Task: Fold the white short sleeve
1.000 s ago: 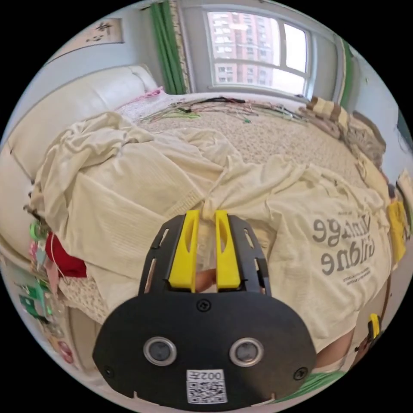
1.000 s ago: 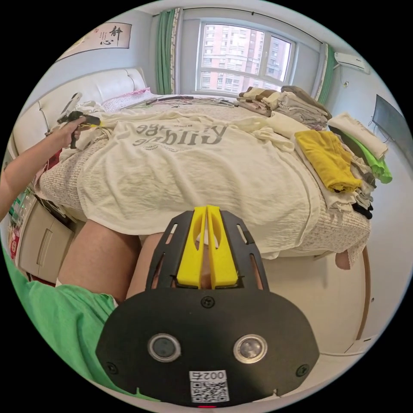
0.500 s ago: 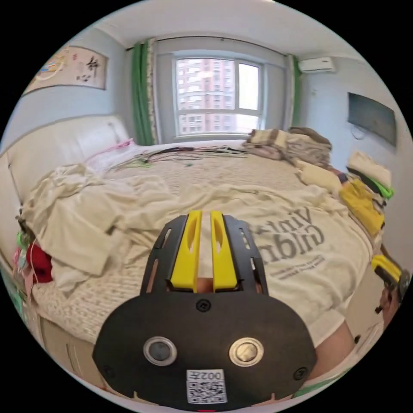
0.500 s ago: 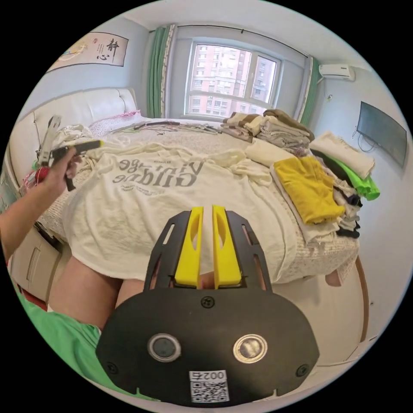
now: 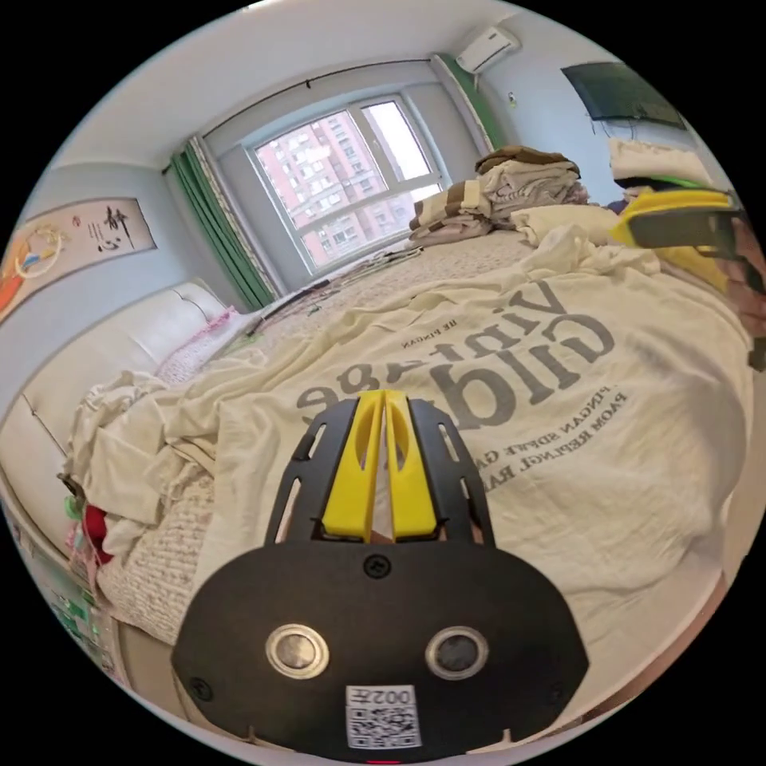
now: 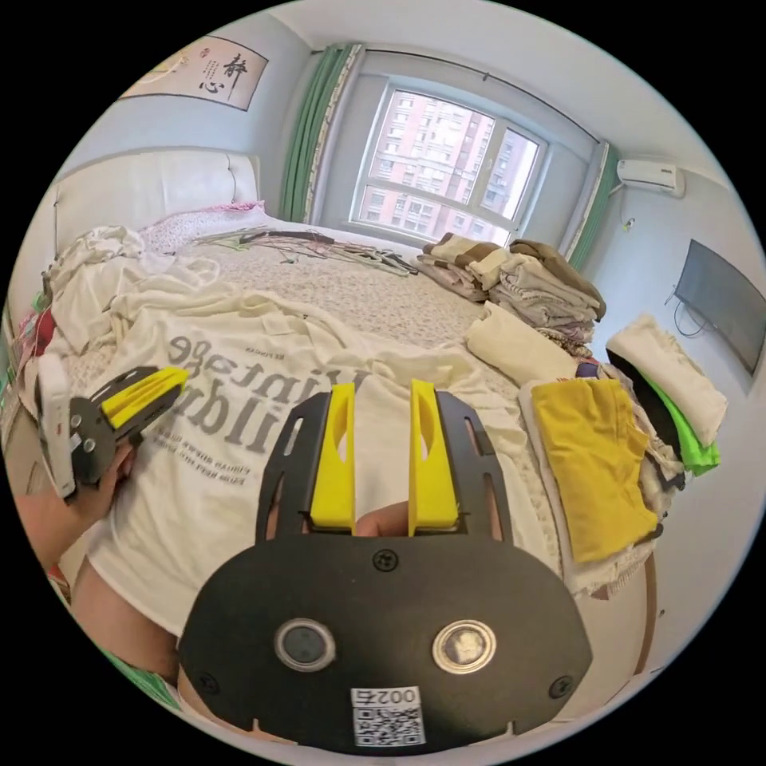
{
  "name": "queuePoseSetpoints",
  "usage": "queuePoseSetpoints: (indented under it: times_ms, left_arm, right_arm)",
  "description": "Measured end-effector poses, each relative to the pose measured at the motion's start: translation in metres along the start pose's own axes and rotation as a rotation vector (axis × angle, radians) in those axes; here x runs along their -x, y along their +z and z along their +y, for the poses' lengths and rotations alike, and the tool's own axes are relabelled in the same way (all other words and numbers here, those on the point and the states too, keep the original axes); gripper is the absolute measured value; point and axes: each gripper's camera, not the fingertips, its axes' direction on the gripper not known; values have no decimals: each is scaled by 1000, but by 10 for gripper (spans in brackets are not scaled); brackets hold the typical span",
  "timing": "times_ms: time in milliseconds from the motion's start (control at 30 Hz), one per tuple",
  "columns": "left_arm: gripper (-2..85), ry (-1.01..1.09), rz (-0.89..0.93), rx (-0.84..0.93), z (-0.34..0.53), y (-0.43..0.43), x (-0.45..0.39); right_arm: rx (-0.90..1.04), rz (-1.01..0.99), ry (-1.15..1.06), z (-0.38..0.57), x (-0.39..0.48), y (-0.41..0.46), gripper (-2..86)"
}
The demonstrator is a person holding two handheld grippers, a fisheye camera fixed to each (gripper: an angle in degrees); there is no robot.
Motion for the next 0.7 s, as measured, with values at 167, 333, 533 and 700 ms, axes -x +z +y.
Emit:
queuePoseSetpoints:
  times_ms: [167,333,533,700]
  left_arm:
    - [-9,-208,283,126,5,48,63]
    - [-9,-186,258,117,12,61,66]
    - [-9,-220,313,112,21,81,85]
    - [-9,-234,336,107,27,94,97]
  right_arm:
    - [116,49,-105,-53,6,82,100]
    - [281,105,-277,-69,16,159,55]
    - [128,71,-90,-136,-29,162,-4]
    - [112,-9,136,-216,-85,206,13]
